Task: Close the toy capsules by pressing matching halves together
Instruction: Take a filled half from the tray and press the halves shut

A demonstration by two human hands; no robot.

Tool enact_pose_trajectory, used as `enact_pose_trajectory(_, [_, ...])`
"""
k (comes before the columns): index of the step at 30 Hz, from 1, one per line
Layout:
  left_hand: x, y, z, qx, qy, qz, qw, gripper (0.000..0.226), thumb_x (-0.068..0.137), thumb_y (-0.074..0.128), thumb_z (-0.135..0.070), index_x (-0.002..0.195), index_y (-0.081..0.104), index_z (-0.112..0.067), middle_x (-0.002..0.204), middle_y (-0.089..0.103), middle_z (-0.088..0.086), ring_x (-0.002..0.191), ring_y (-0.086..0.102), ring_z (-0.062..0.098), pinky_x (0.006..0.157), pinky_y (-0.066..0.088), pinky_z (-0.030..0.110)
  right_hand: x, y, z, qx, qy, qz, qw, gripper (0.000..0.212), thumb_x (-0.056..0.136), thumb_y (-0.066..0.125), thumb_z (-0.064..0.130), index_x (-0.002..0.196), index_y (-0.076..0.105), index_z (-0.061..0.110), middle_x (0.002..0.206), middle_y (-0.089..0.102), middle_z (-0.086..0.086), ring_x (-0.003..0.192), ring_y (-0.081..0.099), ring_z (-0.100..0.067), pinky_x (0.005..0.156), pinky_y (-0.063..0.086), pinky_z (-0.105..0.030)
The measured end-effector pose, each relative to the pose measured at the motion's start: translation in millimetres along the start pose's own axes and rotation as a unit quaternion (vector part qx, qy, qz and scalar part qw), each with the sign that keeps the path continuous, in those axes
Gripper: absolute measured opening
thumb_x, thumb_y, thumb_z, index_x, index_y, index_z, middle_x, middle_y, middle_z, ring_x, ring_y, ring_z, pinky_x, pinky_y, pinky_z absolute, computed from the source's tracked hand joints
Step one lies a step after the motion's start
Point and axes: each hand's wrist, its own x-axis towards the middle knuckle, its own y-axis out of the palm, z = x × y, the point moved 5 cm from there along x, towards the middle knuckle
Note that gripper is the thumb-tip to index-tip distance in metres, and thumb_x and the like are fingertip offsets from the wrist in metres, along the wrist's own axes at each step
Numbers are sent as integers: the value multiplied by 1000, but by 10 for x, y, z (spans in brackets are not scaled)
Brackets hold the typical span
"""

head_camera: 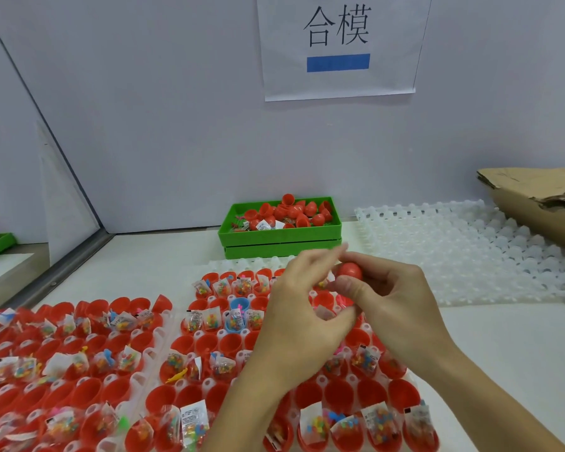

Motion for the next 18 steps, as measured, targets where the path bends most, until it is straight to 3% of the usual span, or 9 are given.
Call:
enact_pose_trajectory(2, [-8,-19,64,-131,-76,40,988,73,80,73,-21,146,43,-30,139,51,-17,124,51,-6,93,47,11,4,-12,25,21,3,10,1000,31,84,70,2,103,73,26,89,77,11,85,73,-7,72,55,-14])
enact_pose_trajectory(4, [-10,-20,105,-222,-136,61,964,76,78,77,-34,146,43,-27,139,56,-14,124,54,-3,96,48,16,-5,4,72,30,-16,35,999,31,84,68,-1,102,73,25,92,77,8,88,73,-8,73,55,-15])
enact_pose_trajectory(9, [15,3,60,-243,-117,36,962,44,77,72,-25,120,68,-14,110,75,-3,107,69,10,86,54,20,-25,10,131,43,-49,62,996,36,84,66,-10,98,74,22,96,77,4,94,73,-13,78,56,-19])
enact_pose_trajectory(15, [7,16,27,-243,-99,29,965,40,79,72,-27,118,69,-18,109,75,-7,106,69,9,86,54,18,-13,-12,112,41,-69,64,995,35,84,64,-13,99,76,17,95,77,1,93,73,-15,79,57,-21])
enact_pose_trajectory(18, [13,5,-29,-241,-81,32,967,36,79,73,-31,114,70,-25,108,75,-6,105,70,10,85,54,19,8,-44,97,68,-53,69,994,29,83,67,-4,99,77,18,97,77,-3,94,73,-20,82,59,-28])
